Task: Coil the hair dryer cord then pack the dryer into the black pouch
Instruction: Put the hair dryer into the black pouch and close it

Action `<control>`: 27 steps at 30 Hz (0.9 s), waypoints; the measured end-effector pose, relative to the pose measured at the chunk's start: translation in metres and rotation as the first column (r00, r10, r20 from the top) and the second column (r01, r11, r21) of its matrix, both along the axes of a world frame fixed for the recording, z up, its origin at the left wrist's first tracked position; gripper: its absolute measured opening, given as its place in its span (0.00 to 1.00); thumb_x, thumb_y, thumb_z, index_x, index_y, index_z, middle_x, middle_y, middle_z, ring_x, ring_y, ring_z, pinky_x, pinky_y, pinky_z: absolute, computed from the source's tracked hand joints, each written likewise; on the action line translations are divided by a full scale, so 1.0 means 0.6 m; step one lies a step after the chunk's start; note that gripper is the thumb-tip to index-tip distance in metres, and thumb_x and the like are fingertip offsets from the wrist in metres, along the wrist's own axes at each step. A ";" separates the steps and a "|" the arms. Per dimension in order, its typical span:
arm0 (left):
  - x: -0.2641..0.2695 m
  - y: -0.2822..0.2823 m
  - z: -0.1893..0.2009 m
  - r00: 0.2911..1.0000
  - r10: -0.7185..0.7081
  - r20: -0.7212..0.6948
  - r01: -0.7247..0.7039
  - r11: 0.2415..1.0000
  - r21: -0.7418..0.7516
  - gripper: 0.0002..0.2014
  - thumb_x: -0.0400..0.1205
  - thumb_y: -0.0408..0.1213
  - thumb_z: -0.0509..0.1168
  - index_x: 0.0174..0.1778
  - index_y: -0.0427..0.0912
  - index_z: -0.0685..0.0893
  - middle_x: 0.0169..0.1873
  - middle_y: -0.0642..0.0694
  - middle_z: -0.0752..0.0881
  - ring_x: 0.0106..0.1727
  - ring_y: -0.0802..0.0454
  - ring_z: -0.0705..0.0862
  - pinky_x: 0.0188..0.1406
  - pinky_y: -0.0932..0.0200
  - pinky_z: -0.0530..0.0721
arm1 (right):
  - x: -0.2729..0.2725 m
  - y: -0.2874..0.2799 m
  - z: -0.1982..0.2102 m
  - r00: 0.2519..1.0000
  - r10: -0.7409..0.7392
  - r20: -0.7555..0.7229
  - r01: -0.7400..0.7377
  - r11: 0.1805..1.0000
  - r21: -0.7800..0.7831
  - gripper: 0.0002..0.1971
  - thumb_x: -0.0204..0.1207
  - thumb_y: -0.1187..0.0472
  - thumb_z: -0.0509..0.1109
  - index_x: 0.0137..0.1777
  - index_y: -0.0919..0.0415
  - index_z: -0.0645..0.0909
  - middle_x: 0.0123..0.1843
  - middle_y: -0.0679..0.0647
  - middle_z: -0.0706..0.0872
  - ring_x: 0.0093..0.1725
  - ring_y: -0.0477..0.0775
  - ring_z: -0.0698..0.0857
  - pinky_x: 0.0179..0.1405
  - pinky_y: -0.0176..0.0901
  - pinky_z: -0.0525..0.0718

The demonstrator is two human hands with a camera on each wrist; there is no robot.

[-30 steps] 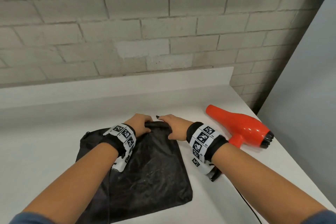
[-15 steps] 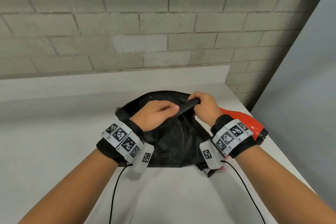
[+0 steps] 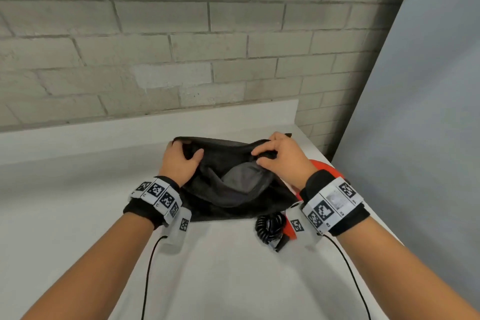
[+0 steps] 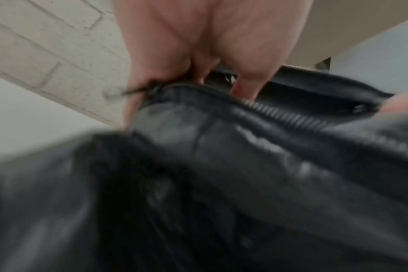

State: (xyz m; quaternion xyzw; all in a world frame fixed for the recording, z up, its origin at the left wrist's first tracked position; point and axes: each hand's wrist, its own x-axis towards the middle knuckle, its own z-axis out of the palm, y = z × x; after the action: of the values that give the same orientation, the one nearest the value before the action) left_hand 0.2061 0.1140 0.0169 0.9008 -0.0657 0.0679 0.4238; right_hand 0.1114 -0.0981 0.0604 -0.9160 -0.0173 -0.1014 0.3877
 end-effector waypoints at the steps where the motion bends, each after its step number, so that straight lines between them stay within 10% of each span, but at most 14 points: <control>1: -0.006 -0.004 0.007 0.996 0.052 0.073 -0.050 0.998 -0.037 0.22 0.75 0.42 0.69 0.59 0.33 0.77 0.60 0.33 0.78 0.62 0.38 0.77 0.66 0.51 0.73 | 0.000 -0.003 -0.005 0.999 -0.011 -0.039 0.007 0.994 -0.108 0.20 0.73 0.72 0.67 0.64 0.58 0.81 0.44 0.47 0.67 0.40 0.43 0.72 0.48 0.13 0.69; 5: -0.037 -0.013 0.015 0.978 -0.024 0.206 0.013 0.999 0.050 0.15 0.75 0.30 0.68 0.57 0.32 0.76 0.60 0.34 0.70 0.53 0.37 0.78 0.64 0.51 0.74 | -0.004 -0.015 -0.015 0.973 -0.216 -0.079 0.190 0.949 -0.251 0.33 0.73 0.76 0.60 0.77 0.54 0.61 0.67 0.62 0.64 0.55 0.65 0.80 0.68 0.44 0.75; 9: -0.046 0.002 -0.009 0.925 -0.329 0.190 0.294 0.937 0.191 0.20 0.69 0.17 0.59 0.37 0.53 0.75 0.48 0.44 0.66 0.45 0.47 0.73 0.51 0.55 0.76 | 0.002 -0.041 -0.023 0.938 -0.336 -0.081 0.302 0.910 -0.282 0.34 0.74 0.77 0.59 0.78 0.54 0.59 0.72 0.65 0.62 0.56 0.69 0.81 0.67 0.50 0.77; 12: -0.043 0.018 -0.020 0.950 -0.298 0.099 0.285 0.950 0.124 0.28 0.71 0.16 0.57 0.26 0.60 0.80 0.52 0.47 0.66 0.50 0.51 0.72 0.55 0.70 0.67 | 0.001 -0.054 -0.039 0.941 -0.316 -0.120 0.266 0.911 -0.316 0.34 0.73 0.77 0.59 0.78 0.52 0.60 0.70 0.65 0.62 0.53 0.68 0.80 0.66 0.52 0.79; 16: -0.039 0.021 -0.022 0.993 -0.110 -0.040 0.116 0.973 0.199 0.15 0.80 0.35 0.59 0.60 0.45 0.83 0.65 0.41 0.70 0.61 0.42 0.77 0.68 0.58 0.71 | -0.004 -0.047 -0.053 0.977 -0.123 -0.175 0.086 0.975 -0.205 0.33 0.70 0.82 0.55 0.73 0.56 0.70 0.56 0.56 0.68 0.52 0.60 0.76 0.59 0.33 0.76; 19: -0.036 0.019 -0.014 0.997 0.067 -0.040 -0.057 0.974 0.221 0.22 0.81 0.55 0.55 0.61 0.47 0.82 0.60 0.37 0.82 0.60 0.37 0.81 0.60 0.47 0.79 | -0.007 -0.034 -0.053 0.994 -0.056 -0.093 0.053 0.998 -0.036 0.27 0.67 0.85 0.52 0.56 0.64 0.84 0.40 0.46 0.69 0.46 0.53 0.74 0.40 0.17 0.73; 23: -0.040 0.009 0.002 0.990 0.129 0.062 -0.142 0.932 0.333 0.26 0.77 0.51 0.65 0.69 0.44 0.72 0.66 0.39 0.75 0.58 0.35 0.81 0.54 0.44 0.80 | -0.008 -0.012 -0.052 0.990 -0.134 0.049 0.131 0.989 0.065 0.11 0.72 0.72 0.65 0.45 0.63 0.88 0.39 0.50 0.72 0.36 0.48 0.75 0.33 0.19 0.72; 27: -0.059 -0.010 -0.002 0.997 0.036 0.061 -0.064 0.840 0.539 0.41 0.66 0.47 0.77 0.70 0.37 0.64 0.72 0.38 0.62 0.60 0.35 0.78 0.54 0.43 0.81 | -0.007 -0.003 -0.042 0.986 -0.070 0.150 0.105 0.964 -0.243 0.12 0.72 0.73 0.63 0.48 0.58 0.84 0.48 0.53 0.70 0.38 0.54 0.74 0.39 0.36 0.74</control>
State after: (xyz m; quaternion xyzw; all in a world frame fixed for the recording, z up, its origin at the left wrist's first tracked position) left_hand 0.1709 0.1083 0.0157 0.9832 -0.0688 0.0795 0.1493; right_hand 0.1071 -0.1001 0.0354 -0.9480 -0.0166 -0.1798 0.2622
